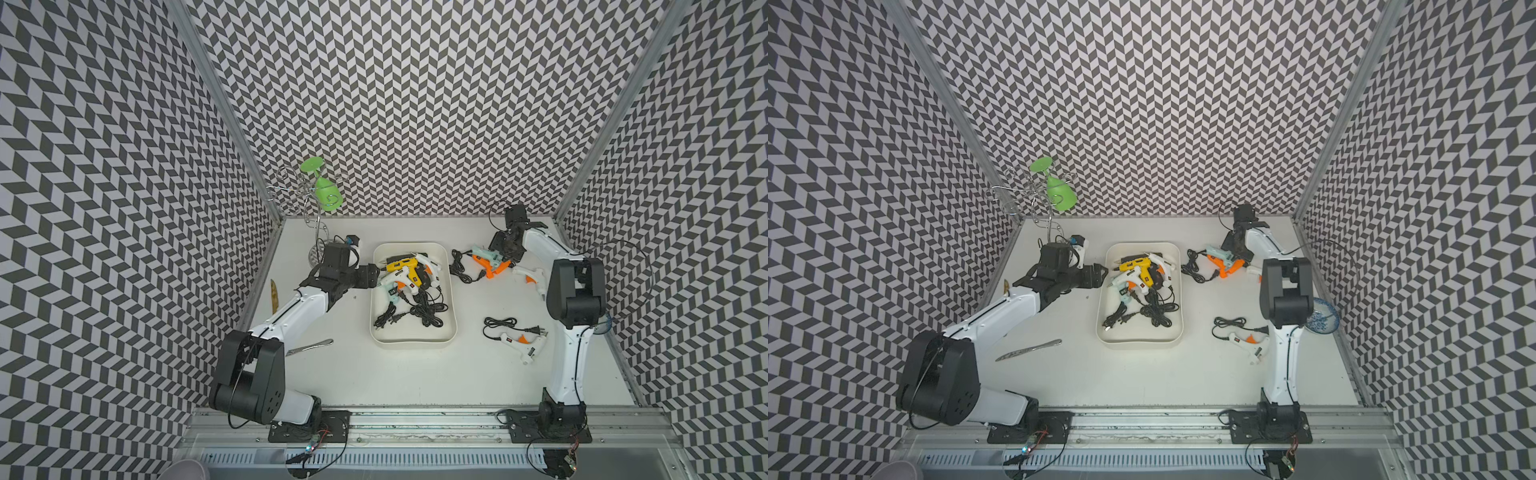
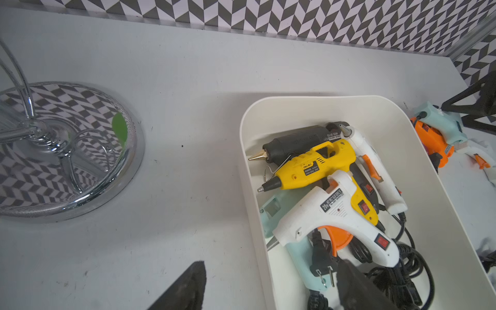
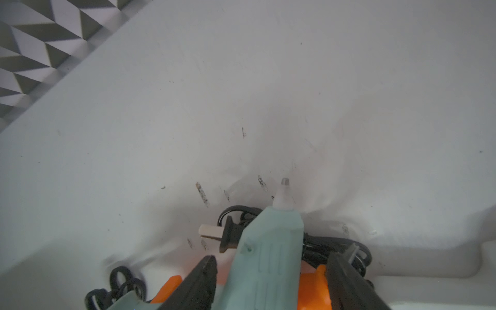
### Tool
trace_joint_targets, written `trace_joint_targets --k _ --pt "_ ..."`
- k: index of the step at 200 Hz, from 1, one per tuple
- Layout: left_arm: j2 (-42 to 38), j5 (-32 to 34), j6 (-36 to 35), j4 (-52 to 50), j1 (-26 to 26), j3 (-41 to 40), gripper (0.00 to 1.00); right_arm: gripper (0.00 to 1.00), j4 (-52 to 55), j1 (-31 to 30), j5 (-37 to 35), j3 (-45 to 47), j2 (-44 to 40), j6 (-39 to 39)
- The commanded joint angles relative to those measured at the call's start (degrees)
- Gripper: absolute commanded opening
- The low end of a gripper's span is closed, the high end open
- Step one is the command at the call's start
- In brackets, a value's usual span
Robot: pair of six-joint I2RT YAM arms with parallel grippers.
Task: Put the hot melt glue gun into the storage box
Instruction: Pick up the hot melt adhesive gun from the center of the board.
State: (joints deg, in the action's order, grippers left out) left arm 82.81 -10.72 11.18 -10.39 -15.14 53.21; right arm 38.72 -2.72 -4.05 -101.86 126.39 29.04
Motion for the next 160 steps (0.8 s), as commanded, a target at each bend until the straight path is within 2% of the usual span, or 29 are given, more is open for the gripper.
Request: trace_joint_targets --k 1,63,103,160 --pt "-1.70 0.51 -0.90 -0.07 -0.41 0.93 0.81 0.67 0.76 -0.17 0.66 -2.37 1.76 0.71" --pt "-1.96 0.68 -0.63 -0.07 -0.42 0.67 0.81 0.39 -1.19 -0.19 -0.12 2.43 -1.88 0.49" --pt "-2.03 0.72 -0.27 0.00 -0.51 0.81 0.81 0.17 -0.89 -0.26 1.32 2.50 -3.60 -0.21" --pt "-3.15 1.01 0.25 -0.75 -2.40 3.18 0.81 0.11 -2.46 -0.29 4.94 3.86 -15.25 0.34"
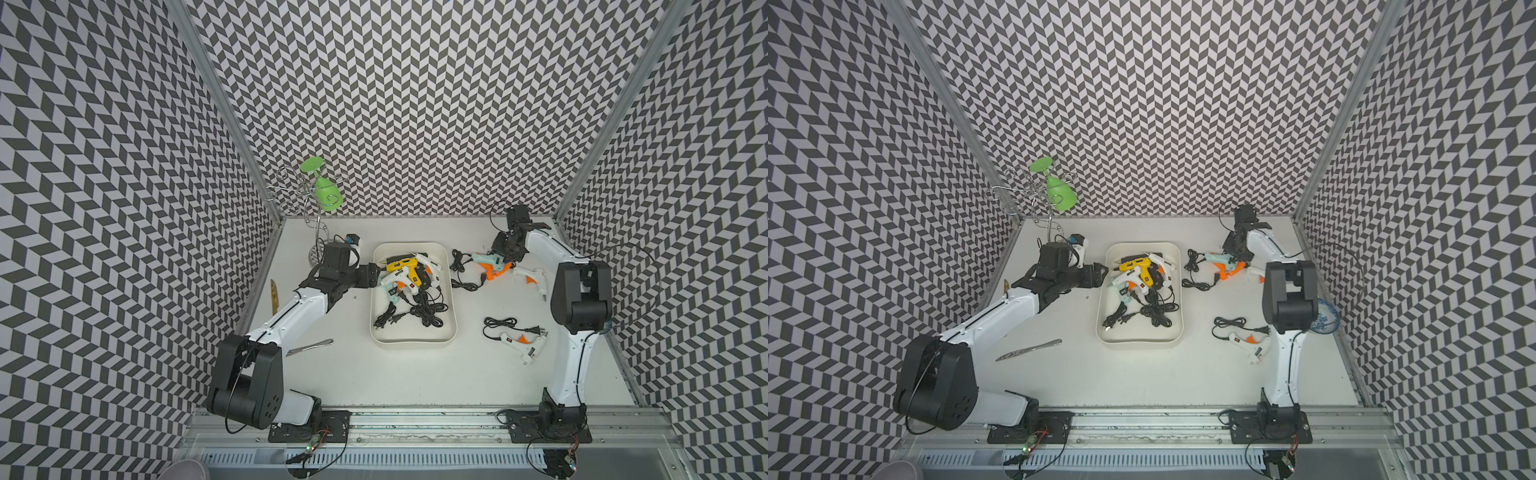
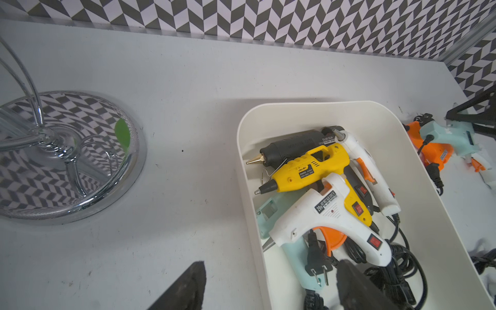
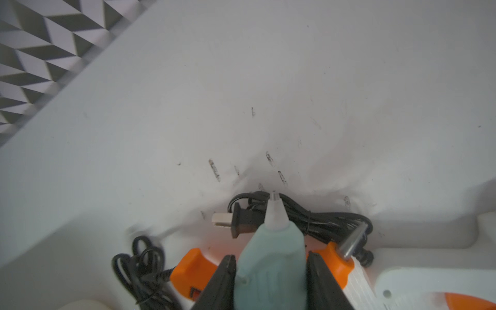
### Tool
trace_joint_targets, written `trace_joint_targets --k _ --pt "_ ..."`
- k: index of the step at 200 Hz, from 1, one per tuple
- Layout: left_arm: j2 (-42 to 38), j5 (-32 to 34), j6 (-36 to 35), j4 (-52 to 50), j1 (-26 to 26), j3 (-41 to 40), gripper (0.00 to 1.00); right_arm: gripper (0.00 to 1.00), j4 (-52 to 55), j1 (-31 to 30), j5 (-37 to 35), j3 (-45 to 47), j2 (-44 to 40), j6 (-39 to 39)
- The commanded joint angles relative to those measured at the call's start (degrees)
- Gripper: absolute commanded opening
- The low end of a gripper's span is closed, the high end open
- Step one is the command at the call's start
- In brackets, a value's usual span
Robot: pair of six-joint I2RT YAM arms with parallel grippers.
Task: Put the hot melt glue gun into the storage box
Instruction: Pick up the hot melt adhesive gun from the center of the board, then place the hot melt adhesive gun in the storage box.
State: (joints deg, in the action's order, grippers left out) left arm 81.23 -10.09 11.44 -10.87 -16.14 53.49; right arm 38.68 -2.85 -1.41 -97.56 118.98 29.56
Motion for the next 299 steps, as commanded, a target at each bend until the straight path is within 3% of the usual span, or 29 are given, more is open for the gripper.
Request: trace_joint_targets --k 1,73,159,227,299 --pt "-1.59 0.40 0.03 -0.28 -1.51 3.00 0.81 0.11 -2.40 -0.19 2.42 -0.45 -8.04 -0.19" --pt "-0.65 -0.80 -0.75 0.73 -6.04 6.93 0.81 0.10 -1.84 -0.68 5.70 0.88 -18.51 -1.46" --pt "-0.32 -1.01 0.09 1.45 -6.55 7.16 0.81 0.10 -0.29 -5.17 5.30 -4.50 -28.03 -4.20" --pt "-3.40 -5.53 2.25 7.35 -6.83 5.40 0.80 0.09 1.76 -13.55 9.57 -5.81 -26.85 -5.60" --pt "-9.51 1.18 2.13 6.32 -4.44 4.01 0.81 0.08 -6.71 -22.06 9.78 5.78 -19.66 -2.87"
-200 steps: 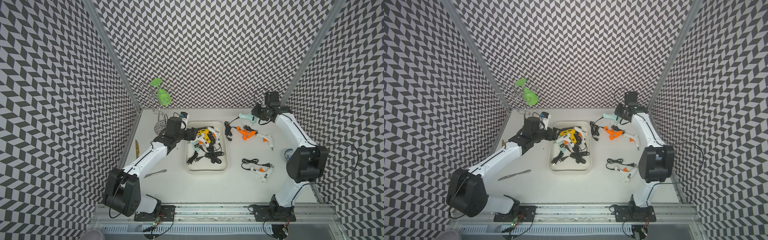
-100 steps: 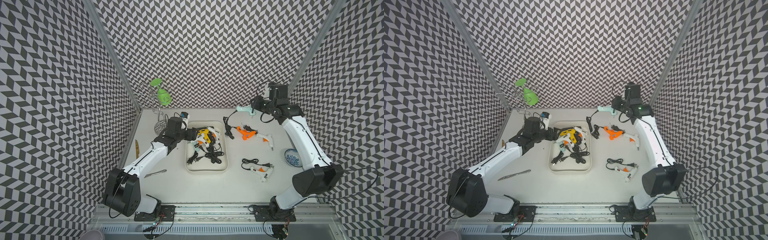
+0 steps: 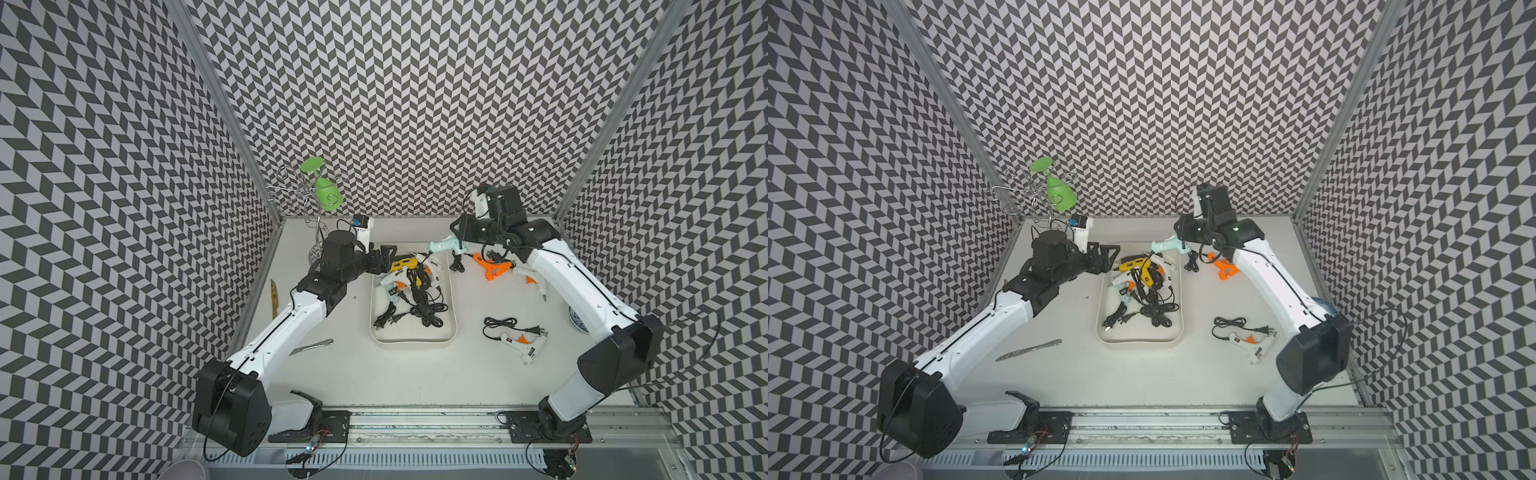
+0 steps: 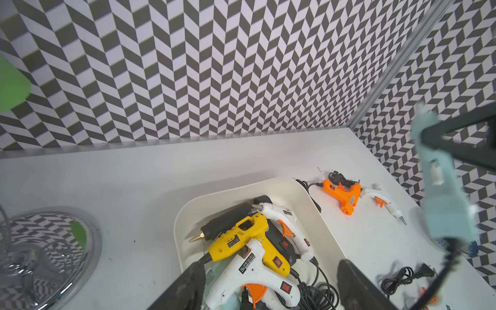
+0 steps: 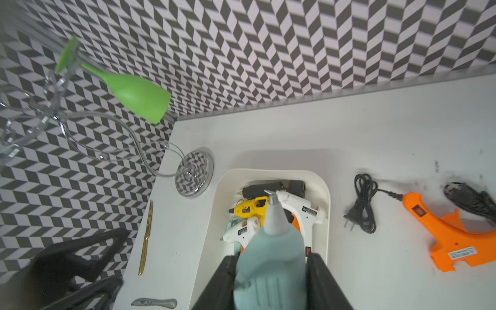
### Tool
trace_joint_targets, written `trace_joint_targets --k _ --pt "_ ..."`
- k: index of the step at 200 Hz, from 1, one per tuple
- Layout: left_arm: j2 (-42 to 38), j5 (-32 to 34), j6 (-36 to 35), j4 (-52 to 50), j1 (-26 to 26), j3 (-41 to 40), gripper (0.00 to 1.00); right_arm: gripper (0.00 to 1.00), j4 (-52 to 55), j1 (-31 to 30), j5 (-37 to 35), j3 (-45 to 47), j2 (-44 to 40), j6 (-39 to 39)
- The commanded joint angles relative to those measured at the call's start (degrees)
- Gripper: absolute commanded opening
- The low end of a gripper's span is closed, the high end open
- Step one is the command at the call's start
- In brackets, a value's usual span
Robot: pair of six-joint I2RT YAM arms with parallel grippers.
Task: Put the hot melt glue gun into the storage box
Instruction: Place the hot melt adhesive gun in the storage box.
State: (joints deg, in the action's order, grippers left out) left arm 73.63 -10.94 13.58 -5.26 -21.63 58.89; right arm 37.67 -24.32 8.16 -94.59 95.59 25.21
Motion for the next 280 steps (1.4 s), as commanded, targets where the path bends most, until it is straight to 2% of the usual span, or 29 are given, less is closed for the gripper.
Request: trace_joint_targets --k 1,40,82,106,123,146,160,174,223,241,280 --pt "-1.95 2.05 -0.03 0.65 1.10 -1.40 0.81 0.08 -5.78 -0.62 0.29 2.95 3.90 1.49" --pt "-2.53 1.64 -0.49 -0.53 1.39 -3.31 0.81 0.07 -12.66 -0.99 4.99 6.51 13.63 2.89" --pt "-1.33 0.33 -1.20 -1.40 1.16 -5.56 0.81 0.06 -18.22 -2.46 3.58 5.63 20.32 4.33" --pt "-0.29 -0.75 -1.77 -1.36 0.98 -6.42 0.81 0.08 -17.79 -3.50 2.79 2.52 23.45 3.58" --pt "1.10 -1.44 -2.12 -1.76 0.64 -6.22 0.81 0.16 -15.45 -4.62 1.12 -0.05 26.41 2.54" --pt "2.93 -2.25 -2.51 -2.29 0.21 -5.06 0.81 0.40 -11.83 -5.76 -2.25 -1.85 28.33 1.02" --pt "3.59 -2.52 -2.85 -2.32 -0.23 -4.22 0.81 0.53 -11.19 -5.92 -3.99 -1.44 27.11 0.26" --pt "4.25 -2.77 -3.42 -2.60 -0.50 -3.00 0.81 0.61 -10.89 -5.84 -5.31 -1.13 24.49 -1.05" --pt "8.47 -3.52 -5.12 -3.69 -3.02 3.73 0.81 0.71 -9.98 -3.23 -11.00 -1.13 10.00 -1.97" --pt "10.63 -3.65 -6.00 -3.89 -4.46 6.73 0.81 0.72 -9.75 1.11 -11.20 2.33 4.87 -0.44" --pt "14.90 -3.66 -7.62 -4.65 -7.79 12.22 0.81 0.71 -4.71 15.66 -10.81 14.13 -0.25 1.43"
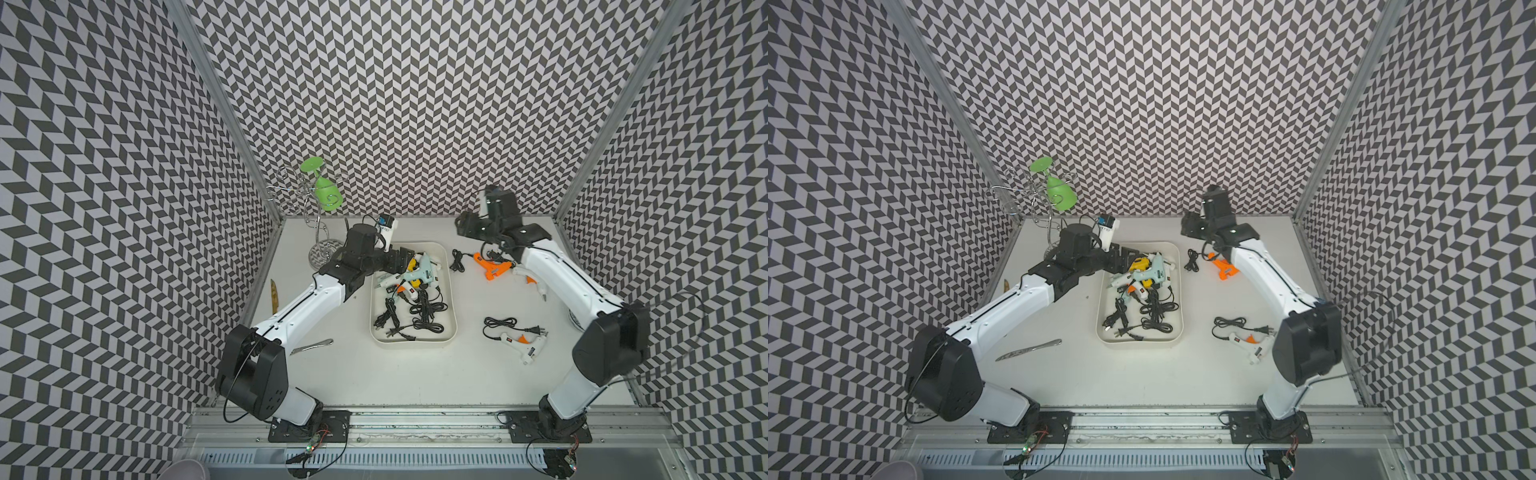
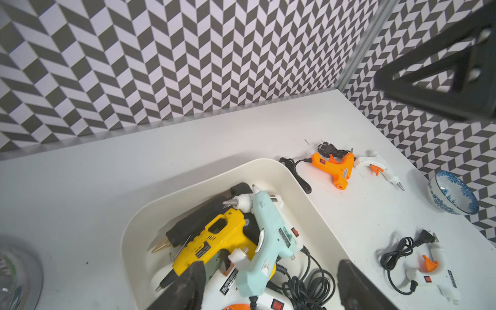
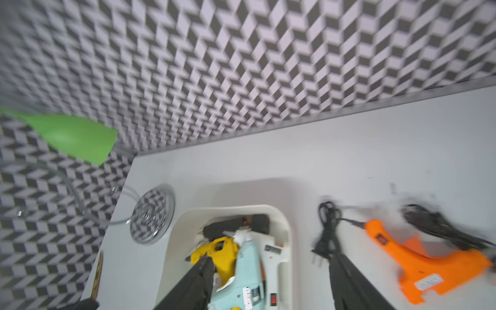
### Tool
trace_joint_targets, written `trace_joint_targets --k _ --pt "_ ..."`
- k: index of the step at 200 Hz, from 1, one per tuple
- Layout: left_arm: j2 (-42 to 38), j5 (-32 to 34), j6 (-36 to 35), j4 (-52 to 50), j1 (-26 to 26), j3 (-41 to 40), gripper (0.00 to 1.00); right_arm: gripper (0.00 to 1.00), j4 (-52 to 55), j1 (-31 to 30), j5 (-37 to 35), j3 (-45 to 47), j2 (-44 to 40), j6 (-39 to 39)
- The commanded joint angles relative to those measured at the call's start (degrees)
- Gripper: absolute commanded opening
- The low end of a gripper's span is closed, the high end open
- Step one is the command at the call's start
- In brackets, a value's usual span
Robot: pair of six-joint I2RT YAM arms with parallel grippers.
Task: Put the hot melt glue gun into the storage box
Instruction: Place the hot melt adhesive gun in the storage box, then pick up the hot melt adhesive gun from the center of the board.
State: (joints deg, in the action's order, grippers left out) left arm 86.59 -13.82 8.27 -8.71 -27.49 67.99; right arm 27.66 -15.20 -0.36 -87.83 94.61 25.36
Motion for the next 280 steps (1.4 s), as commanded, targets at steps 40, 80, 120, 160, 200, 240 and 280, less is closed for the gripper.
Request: trace_joint_targets --k 40,80,120,160,200,240,280 --pt "4.63 -0.82 -2.93 -1.42 -4.80 4.44 0.81 0.68 4.63 12.81 -2.58 18.39 0.98 1.98" --pt "5.95 -0.73 -2.89 -1.46 -5.73 3.93 0.81 0.67 -0.90 12.45 4.60 20.92 2.88 0.35" --pt "5.79 0.50 -3.52 -1.35 -6.00 3.21 0.81 0.68 -1.20 6.29 -1.95 14.88 8.05 -7.25" --pt "6.18 1.08 -4.62 -0.39 -6.04 3.63 0.82 0.69 1.64 4.77 -7.42 5.21 18.34 -13.44" --pt "7.32 1.09 -5.57 -1.25 -6.18 5.05 0.82 0.69 5.18 4.35 -11.67 -2.35 26.55 -17.54" --pt "7.46 1.43 -6.06 -1.39 -6.18 4.94 0.82 0.68 2.93 4.22 -11.25 -2.73 29.85 -22.07" --pt "7.89 1.26 -6.07 -2.72 -6.18 6.24 0.82 0.69 2.52 2.94 -8.47 1.78 27.68 -25.25"
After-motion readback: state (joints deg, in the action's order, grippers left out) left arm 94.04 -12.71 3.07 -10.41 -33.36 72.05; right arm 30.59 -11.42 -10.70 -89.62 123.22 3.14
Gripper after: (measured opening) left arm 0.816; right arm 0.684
